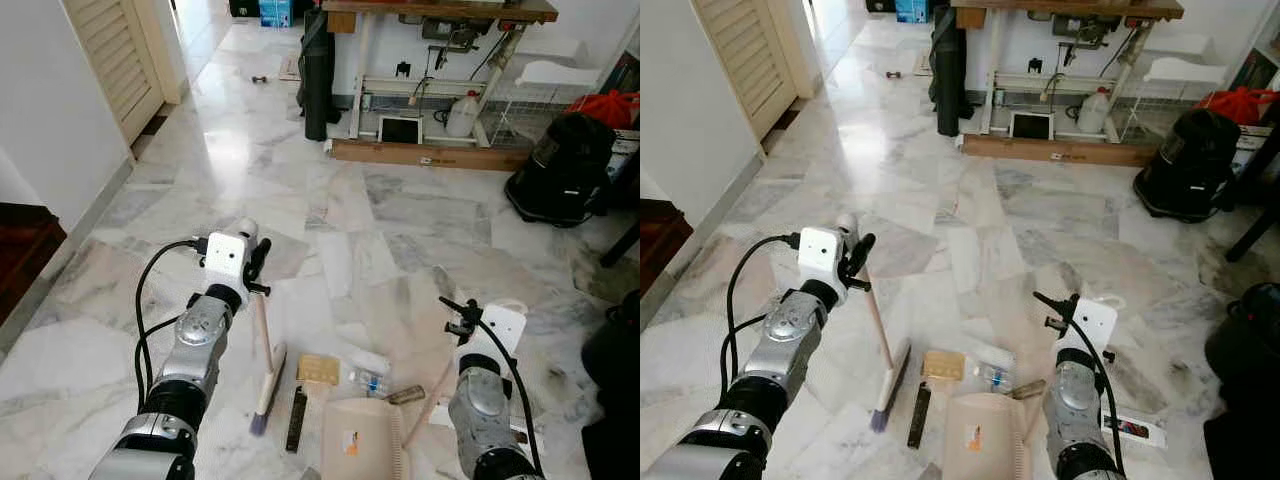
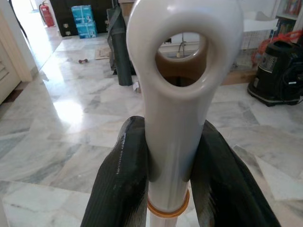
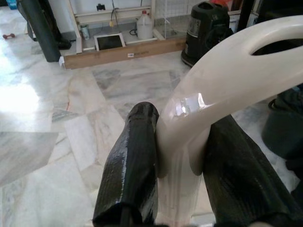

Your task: Sweep floor

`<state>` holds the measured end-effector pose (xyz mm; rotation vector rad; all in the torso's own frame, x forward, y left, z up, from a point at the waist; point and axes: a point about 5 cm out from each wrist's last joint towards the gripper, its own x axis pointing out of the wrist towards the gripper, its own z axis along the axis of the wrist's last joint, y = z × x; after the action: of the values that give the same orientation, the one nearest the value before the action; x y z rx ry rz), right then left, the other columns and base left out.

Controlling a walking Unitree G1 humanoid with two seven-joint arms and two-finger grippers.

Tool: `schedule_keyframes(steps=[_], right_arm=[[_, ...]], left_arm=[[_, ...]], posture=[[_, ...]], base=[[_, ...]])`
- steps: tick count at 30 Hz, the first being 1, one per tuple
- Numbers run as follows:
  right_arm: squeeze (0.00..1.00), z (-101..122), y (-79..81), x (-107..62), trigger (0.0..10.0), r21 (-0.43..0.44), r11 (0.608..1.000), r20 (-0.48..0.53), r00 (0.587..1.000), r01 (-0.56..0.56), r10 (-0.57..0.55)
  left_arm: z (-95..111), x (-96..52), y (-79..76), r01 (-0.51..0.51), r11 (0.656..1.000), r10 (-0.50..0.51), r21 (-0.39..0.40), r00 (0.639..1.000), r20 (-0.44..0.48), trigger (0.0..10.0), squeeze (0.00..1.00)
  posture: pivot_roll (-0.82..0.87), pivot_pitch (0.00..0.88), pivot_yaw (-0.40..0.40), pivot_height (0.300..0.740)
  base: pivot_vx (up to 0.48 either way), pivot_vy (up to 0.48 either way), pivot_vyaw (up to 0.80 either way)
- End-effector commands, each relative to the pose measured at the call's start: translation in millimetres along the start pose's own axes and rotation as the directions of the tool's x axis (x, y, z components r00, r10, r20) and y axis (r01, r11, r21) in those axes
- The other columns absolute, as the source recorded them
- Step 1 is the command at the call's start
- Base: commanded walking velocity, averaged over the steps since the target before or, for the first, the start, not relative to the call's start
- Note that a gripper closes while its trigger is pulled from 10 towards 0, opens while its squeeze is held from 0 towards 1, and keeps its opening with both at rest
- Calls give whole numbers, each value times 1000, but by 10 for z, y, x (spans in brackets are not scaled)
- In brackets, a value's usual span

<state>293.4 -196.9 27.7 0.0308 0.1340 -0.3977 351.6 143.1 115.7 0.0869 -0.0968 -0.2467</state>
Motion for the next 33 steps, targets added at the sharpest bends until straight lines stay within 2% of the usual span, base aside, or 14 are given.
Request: schedule_keyframes(steps=[1,15,20,33], right_arm=[[0,33,52,24,10000,-6,1000,2,1000,-11,11],[0,-13,136,12,10000,-16,1000,-34,999,-24,24],[0,-43,160,-17,10000,-8,1000,-41,999,-29,28],[0,-35,141,-12,10000,8,1000,-38,999,-15,16]], left_arm=[[95,11,30,-1,1000,1,13,999,39,10000,0],[99,-26,65,28,999,-29,35,999,24,10000,0],[61,-33,89,6,999,-6,48,1000,-1,10000,0],[-82,-37,-63,55,998,-53,17,996,-72,10000,0]], posture=[[116,70,-34,740],[145,59,-24,740],[142,50,-20,740],[120,73,-15,740]], base=[[0,0,0],[0,0,0],[0,0,0],[0,0,0]])
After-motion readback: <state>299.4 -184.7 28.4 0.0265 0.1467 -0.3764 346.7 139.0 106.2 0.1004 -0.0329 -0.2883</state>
